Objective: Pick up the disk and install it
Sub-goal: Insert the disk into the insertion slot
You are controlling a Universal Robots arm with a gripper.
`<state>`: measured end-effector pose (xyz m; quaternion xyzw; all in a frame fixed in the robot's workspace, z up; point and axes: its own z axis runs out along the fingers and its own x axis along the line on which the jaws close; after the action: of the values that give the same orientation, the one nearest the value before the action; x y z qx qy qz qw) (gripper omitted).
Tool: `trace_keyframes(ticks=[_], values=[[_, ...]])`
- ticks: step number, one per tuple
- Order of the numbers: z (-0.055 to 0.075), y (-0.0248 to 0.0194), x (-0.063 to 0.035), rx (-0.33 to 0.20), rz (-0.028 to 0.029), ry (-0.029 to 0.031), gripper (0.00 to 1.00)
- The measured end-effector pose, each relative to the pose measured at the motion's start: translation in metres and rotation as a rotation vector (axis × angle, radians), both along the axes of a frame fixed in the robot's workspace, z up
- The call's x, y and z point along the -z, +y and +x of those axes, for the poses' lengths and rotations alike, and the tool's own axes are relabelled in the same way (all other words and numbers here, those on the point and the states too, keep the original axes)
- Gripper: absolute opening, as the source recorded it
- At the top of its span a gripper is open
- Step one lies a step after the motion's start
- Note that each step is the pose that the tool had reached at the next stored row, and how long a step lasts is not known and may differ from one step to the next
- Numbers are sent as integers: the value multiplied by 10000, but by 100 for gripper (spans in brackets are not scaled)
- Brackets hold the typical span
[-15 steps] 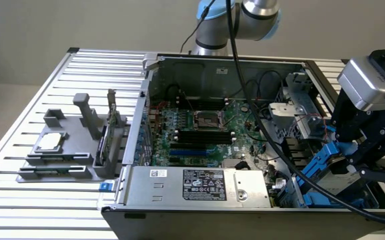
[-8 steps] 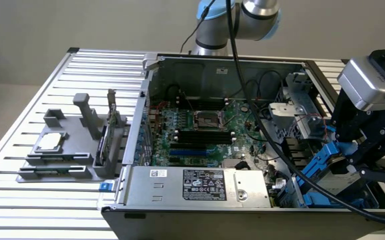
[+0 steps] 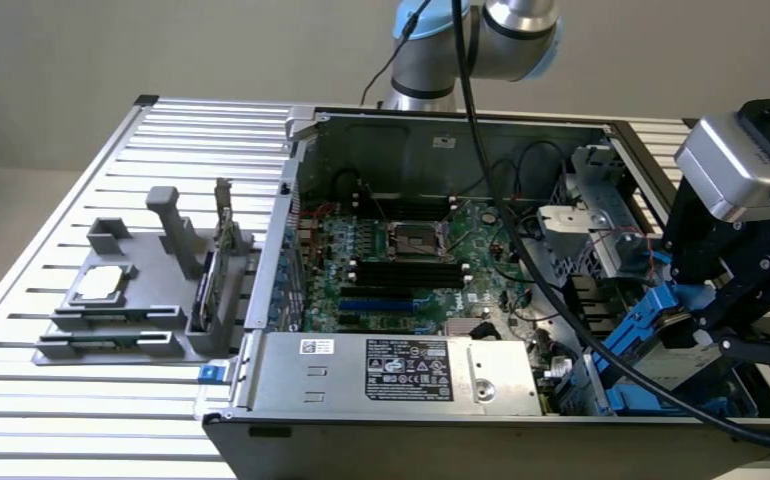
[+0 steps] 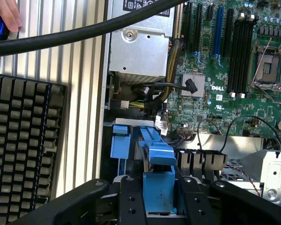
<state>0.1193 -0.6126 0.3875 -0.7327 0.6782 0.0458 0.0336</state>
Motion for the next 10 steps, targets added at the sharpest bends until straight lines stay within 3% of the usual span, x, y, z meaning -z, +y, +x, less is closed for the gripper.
trace_keyframes(ticks=[4, 6, 8, 9, 10], values=[[1, 1, 2, -2, 10, -1, 33], [1, 0, 2, -2, 3, 0, 42], [1, 0, 1, -1, 2, -1, 42], [1, 0, 1, -1, 1, -1, 49], [0, 0, 1, 0, 1, 0, 49]])
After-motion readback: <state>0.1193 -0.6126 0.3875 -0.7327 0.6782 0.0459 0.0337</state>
